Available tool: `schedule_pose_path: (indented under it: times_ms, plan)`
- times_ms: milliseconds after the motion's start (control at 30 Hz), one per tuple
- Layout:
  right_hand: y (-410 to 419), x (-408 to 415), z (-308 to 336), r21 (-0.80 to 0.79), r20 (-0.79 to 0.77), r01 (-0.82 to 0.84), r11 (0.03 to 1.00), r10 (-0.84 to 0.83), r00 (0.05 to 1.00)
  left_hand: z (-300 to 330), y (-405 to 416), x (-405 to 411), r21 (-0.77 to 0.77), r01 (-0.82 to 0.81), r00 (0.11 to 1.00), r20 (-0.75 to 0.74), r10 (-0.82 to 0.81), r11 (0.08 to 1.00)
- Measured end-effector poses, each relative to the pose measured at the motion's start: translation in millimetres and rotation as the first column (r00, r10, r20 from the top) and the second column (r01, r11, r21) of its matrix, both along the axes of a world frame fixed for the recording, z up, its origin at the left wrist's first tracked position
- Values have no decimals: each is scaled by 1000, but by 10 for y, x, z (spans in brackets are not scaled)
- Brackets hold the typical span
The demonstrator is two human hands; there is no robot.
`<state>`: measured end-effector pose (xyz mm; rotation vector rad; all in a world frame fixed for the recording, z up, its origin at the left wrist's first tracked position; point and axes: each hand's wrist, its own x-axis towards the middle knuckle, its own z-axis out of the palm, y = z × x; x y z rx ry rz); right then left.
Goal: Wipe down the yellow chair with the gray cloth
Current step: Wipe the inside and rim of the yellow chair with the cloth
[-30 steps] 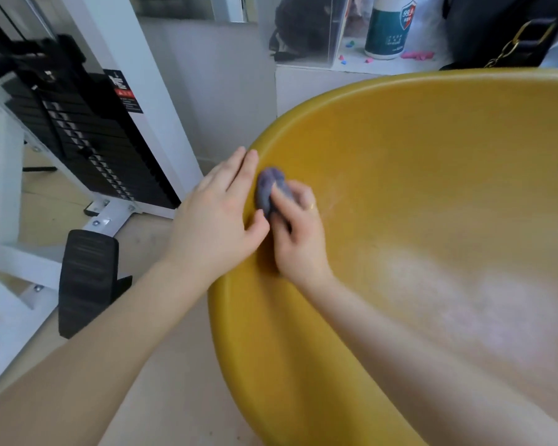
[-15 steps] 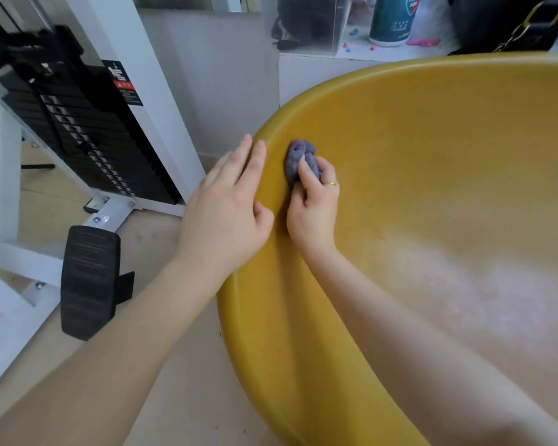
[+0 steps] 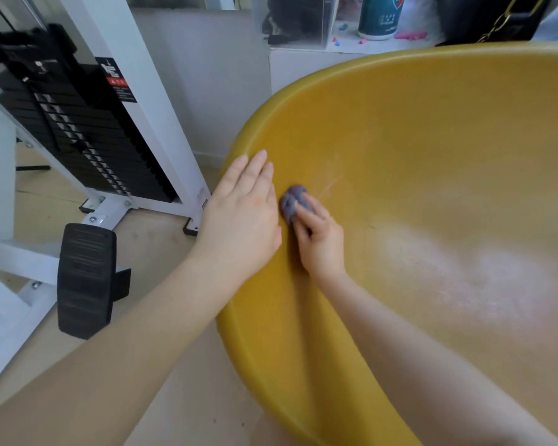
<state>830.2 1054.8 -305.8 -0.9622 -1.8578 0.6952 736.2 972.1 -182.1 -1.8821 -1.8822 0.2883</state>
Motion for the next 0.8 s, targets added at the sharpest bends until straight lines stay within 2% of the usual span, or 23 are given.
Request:
schedule_pose_path:
  times_ms: [100,200,333,500,667,800]
  plan:
    - [249,-62,105,-132,-20,151,980,-155,988,57,-92,111,-94,-57,987,-156,42,994]
    - [-31,-67,84,-218,-40,141,966,-153,987,38,-53,200,-246,-136,987,-119,110,960]
    - [-599,229,-211,-120,-26,-46,992,43,999,-73,87,356,-362,-284,955,-186,230,888]
    - [-400,302,-360,11,40,-102,995,102,994,-233,194,321,-395,-274,956,-216,201,877]
    - [605,131,-245,25,-8,154,988,-154,988,-307,233,311,-406,-272,958,-202,205,872]
    - [859,73,-159,15,-48,228,974,-227,973,-314,249,343,-408,-298,952,-192,238,863]
